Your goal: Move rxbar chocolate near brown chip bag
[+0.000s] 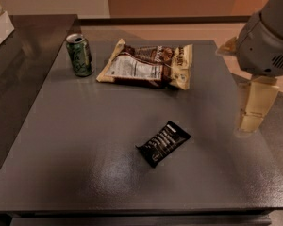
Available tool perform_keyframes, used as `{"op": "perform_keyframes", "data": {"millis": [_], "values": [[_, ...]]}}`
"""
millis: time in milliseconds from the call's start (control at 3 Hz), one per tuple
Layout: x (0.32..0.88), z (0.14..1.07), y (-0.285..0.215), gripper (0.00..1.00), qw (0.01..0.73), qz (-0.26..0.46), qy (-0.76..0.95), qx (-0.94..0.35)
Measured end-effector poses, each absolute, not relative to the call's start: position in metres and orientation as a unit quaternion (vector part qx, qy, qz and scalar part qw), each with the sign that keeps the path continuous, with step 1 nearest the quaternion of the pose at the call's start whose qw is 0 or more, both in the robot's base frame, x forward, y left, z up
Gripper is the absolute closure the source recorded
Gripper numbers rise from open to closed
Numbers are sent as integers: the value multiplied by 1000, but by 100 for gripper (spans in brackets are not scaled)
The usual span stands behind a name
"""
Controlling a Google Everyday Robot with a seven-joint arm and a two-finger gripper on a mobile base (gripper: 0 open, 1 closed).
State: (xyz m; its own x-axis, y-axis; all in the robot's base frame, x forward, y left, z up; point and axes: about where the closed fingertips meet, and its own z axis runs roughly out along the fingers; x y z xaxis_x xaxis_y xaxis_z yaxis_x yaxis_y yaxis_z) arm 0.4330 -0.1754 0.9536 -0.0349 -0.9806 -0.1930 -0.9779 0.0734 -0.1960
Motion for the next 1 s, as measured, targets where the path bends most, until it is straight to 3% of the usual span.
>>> {"op": "perform_keyframes", "data": {"millis": [1000], "values": [[425,875,-87,0,87,51,619,-779]]}}
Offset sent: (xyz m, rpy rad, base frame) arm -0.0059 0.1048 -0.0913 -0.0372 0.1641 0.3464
